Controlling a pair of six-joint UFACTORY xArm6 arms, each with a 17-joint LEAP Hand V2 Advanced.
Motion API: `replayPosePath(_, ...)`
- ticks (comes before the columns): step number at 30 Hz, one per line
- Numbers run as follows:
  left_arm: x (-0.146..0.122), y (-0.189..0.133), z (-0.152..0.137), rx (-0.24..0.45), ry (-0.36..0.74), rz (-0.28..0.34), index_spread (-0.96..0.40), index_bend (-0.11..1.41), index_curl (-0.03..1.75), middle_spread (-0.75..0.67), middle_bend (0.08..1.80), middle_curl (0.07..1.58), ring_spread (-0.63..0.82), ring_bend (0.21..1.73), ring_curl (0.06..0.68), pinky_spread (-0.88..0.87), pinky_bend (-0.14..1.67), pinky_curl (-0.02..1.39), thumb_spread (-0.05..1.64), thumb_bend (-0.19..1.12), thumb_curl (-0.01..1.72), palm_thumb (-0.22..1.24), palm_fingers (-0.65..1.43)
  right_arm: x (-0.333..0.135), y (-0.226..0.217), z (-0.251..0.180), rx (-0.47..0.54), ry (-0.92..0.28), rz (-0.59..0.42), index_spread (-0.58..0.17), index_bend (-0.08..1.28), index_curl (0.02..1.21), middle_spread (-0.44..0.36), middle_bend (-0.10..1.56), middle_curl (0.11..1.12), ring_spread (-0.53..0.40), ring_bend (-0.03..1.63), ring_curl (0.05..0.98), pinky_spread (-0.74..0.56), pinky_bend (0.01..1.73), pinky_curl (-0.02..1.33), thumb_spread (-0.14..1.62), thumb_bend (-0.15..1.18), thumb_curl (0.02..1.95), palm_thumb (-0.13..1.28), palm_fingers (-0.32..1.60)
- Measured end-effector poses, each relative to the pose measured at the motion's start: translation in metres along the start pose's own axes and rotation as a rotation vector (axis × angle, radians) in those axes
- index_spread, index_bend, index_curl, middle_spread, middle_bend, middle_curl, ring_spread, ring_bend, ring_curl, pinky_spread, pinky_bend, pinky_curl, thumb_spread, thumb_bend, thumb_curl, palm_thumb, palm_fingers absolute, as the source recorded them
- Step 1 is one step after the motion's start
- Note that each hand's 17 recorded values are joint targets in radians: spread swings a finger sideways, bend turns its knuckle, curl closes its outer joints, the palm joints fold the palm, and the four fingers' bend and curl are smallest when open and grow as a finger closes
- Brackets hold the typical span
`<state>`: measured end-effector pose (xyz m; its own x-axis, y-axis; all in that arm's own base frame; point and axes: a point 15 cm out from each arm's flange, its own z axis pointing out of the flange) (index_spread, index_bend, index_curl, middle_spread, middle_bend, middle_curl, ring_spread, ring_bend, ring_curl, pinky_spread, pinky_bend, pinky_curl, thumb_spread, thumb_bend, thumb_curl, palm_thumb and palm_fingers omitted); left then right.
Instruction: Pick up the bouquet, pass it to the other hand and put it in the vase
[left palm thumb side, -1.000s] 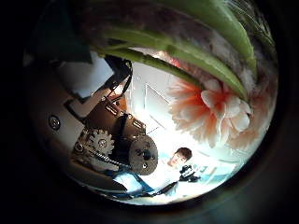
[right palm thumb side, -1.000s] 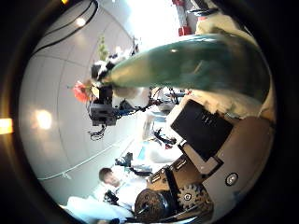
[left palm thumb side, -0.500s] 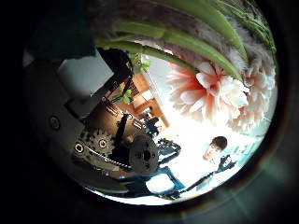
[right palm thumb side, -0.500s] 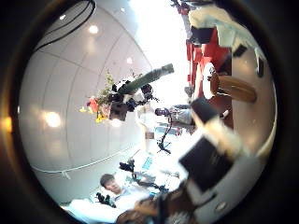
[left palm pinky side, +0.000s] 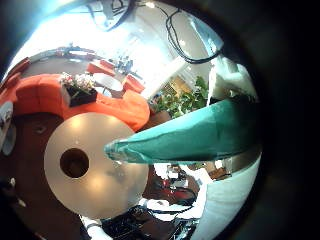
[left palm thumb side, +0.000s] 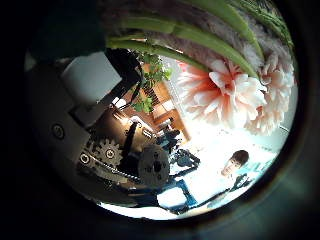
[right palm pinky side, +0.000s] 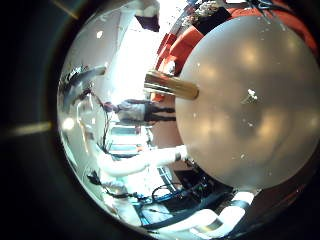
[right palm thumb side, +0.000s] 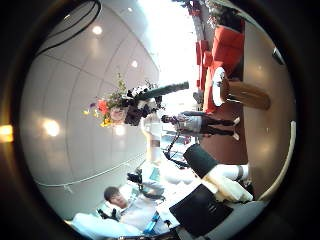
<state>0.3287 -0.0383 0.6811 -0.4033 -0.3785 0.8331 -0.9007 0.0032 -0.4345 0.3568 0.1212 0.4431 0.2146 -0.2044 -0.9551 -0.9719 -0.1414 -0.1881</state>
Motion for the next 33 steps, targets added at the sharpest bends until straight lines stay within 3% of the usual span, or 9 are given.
replayPosePath(9, -0.038, 0.002, 0.003, -0.035, 0.020, -0.073, -0.79, 0.55, 1.31, -0.49, 1.18, 0.93, -0.40, 1.49, 0.535, -0.55, 1.26, 0.77, 1.03, 0.07, 0.95, 1.02, 1.09, 0.015, -0.007, 0.000, 0.043, 0.123, -0.011, -0.378, 0.14, 0.30, 0.135, 0.19, 0.35, 0.264, 0.49, 0.271, 0.49, 0.58, 0.43, 0.99, -0.03, 0.54, 0.64, -0.03)
replayPosePath(17, -0.085, -0.006, -0.002, -0.003, -0.043, -0.114, -0.79, 0.52, 1.35, -0.50, 1.17, 0.93, -0.40, 1.49, 0.532, -0.55, 1.25, 0.77, 1.04, 0.06, 0.98, 1.03, 1.10, 0.017, -0.007, 0.003, 0.038, 0.129, -0.011, -0.370, 0.15, 0.27, 0.140, 0.19, 0.33, 0.270, 0.47, 0.263, 0.49, 0.58, 0.39, 0.99, -0.03, 0.51, 0.65, -0.01)
replayPosePath(33, -0.150, 0.004, 0.004, 0.031, -0.049, -0.184, -0.79, 0.48, 1.41, -0.50, 1.17, 0.94, -0.40, 1.48, 0.532, -0.56, 1.23, 0.79, 1.05, 0.03, 1.02, 1.03, 1.10, 0.020, -0.004, 0.007, 0.021, 0.143, -0.001, -0.353, 0.16, 0.26, 0.141, 0.19, 0.33, 0.270, 0.47, 0.255, 0.49, 0.58, 0.35, 1.00, -0.02, 0.49, 0.68, 0.03)
